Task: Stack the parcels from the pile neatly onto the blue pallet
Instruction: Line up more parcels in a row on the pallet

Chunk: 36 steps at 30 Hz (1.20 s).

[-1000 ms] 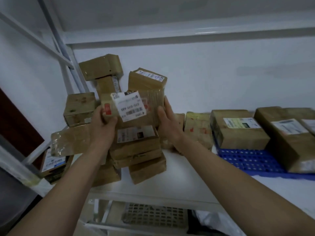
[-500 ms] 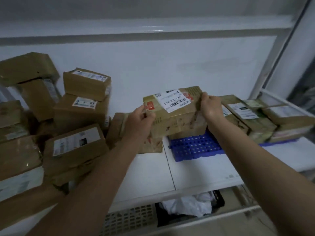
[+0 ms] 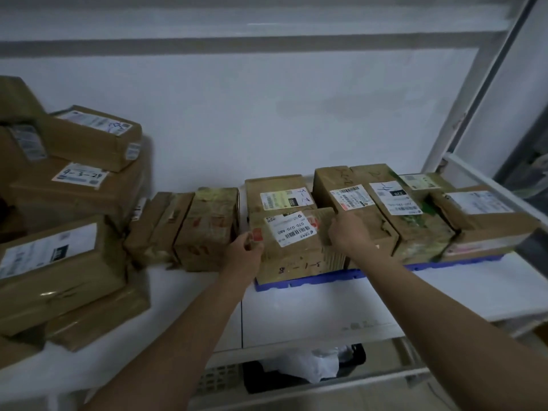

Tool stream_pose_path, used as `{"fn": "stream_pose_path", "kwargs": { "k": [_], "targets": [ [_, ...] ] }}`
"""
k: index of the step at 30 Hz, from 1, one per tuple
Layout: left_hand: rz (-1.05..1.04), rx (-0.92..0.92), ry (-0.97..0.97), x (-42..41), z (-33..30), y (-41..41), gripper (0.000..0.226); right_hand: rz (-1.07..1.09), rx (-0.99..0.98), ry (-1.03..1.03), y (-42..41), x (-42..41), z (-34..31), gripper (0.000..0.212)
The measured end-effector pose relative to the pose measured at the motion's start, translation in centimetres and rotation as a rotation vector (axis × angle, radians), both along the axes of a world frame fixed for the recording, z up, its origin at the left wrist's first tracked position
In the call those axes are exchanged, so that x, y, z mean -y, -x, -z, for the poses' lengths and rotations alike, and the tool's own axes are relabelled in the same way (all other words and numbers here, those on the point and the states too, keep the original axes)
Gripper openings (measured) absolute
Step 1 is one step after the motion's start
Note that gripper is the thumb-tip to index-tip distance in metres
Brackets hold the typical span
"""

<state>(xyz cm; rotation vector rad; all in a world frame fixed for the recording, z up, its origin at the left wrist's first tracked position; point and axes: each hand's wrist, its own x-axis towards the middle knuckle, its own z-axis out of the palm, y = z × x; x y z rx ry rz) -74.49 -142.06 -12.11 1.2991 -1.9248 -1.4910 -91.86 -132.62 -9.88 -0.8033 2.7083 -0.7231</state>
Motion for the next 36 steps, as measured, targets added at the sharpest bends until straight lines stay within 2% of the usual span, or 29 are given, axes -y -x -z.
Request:
{"fn": "stream_pose_path", "kwargs": {
  "k": [3, 10, 20, 25, 28, 31, 32, 36],
  "targets": [
    [-0.038, 0.031, 0.014, 0.0, 0.5, 0.9, 0.039, -0.088, -0.049, -0.056, 0.1, 0.6, 0.7, 0.011],
    [-0.091, 0.09, 0.114, 0.0, 0.6, 2.3, 0.034, -0.319, -0.277, -0.093, 0.1, 0.8, 1.3, 0.02],
    [-0.077, 0.161, 0.126, 0.4, 0.5, 2.8, 0.028, -0.443, -0.538, -0.265, -0.2, 0.6, 0.9, 0.025],
    [-0.07, 0.189, 0.177, 0.3, -0.1, 2.6, 0.047, -0.473, -0.596, -0.344, -0.7, 0.6, -0.1, 0.023],
    [-0.057, 0.239, 0.306, 0.7, -1.8, 1.3, 0.048, -0.516, -0.635, -0.336, -1.3, 1.3, -1.6, 0.029],
    [-0.028, 0.305, 0.534, 1.6, -4.2, -1.5, 0.016, -0.591, -0.666, -0.277, -3.1, 3.0, -3.7, 0.04],
    [-0.031, 0.325, 0.583, 1.8, -5.0, -2.6, 0.013, -0.623, -0.668, -0.254, -4.0, 3.7, -4.3, 0.04],
    [-0.108, 0.471, 0.708, 3.2, -7.5, -7.7, 0.025, -0.72, -0.632, -0.158, -8.8, 6.7, -5.7, 0.036]
  ]
}}
